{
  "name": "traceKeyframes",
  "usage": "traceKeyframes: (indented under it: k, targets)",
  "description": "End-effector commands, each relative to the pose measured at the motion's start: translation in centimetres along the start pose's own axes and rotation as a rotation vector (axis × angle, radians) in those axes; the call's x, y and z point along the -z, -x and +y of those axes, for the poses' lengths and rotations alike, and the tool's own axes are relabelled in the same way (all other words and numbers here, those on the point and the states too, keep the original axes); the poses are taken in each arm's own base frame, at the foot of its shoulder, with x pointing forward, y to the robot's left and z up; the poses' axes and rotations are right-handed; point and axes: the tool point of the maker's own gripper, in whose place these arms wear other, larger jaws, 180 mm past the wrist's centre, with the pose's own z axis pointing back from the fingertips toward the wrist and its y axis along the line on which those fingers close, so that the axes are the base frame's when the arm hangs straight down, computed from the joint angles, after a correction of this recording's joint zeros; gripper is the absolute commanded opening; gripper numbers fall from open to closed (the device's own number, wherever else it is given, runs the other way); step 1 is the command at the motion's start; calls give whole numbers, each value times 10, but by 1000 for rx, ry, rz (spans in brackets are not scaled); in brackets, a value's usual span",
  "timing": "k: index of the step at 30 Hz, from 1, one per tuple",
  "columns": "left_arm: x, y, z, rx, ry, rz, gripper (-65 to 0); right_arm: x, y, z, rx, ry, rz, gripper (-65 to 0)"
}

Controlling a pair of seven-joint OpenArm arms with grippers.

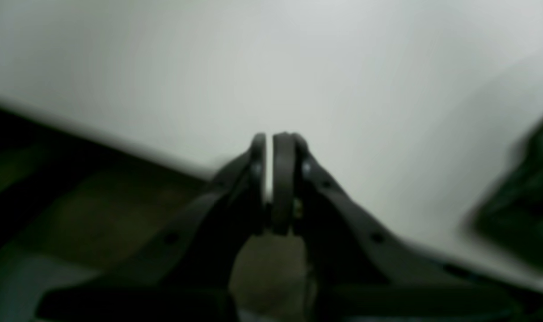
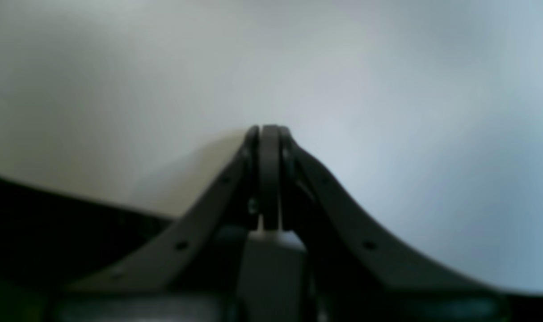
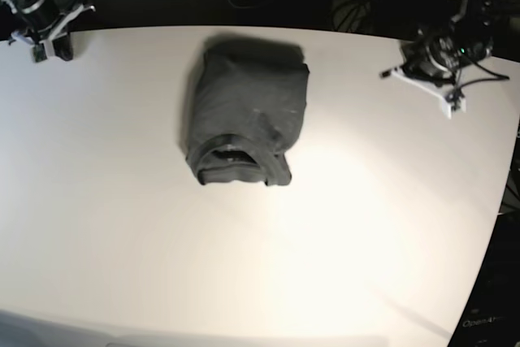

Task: Fold the T-shirt properly

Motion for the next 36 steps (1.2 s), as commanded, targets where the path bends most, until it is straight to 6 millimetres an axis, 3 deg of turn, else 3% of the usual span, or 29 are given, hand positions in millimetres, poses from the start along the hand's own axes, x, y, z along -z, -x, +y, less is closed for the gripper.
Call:
traceKeyframes:
  k: [1, 7, 14, 18, 21, 25, 27, 30, 34, 36]
  targets:
    - [-3, 2, 10, 34, -31, -22, -619, -6, 31, 7, -11, -16, 101, -647]
    - [13, 66, 63, 205, -196, -23, -619, -24, 126, 35, 191, 21, 192, -647]
    - [87, 140, 114, 374, -280, 49, -619, -11, 200, 61, 495, -1, 281, -647]
    - [140, 179, 127, 462, -254, 79, -619, 11, 212, 90, 678, -60, 335, -646]
    - [164, 206, 132, 489, -229, 115, -619, 28, 195, 88, 631, -112, 309, -646]
    - [179, 211, 138, 489, -220, 94, -619, 31, 205, 110, 491, -158, 383, -646]
    - [182, 205, 139, 485, -224, 81, -619, 37, 207, 113, 445, -174, 423, -646]
    - [189, 178, 128, 528, -198, 11, -619, 44, 204, 127, 455, -200, 449, -646]
    - [193, 168, 121, 561, -184, -6, -619, 46, 206, 148, 465, -233, 491, -646]
    - [194, 161, 118, 561, -182, -18, -619, 51, 208, 150, 424, -217, 520, -646]
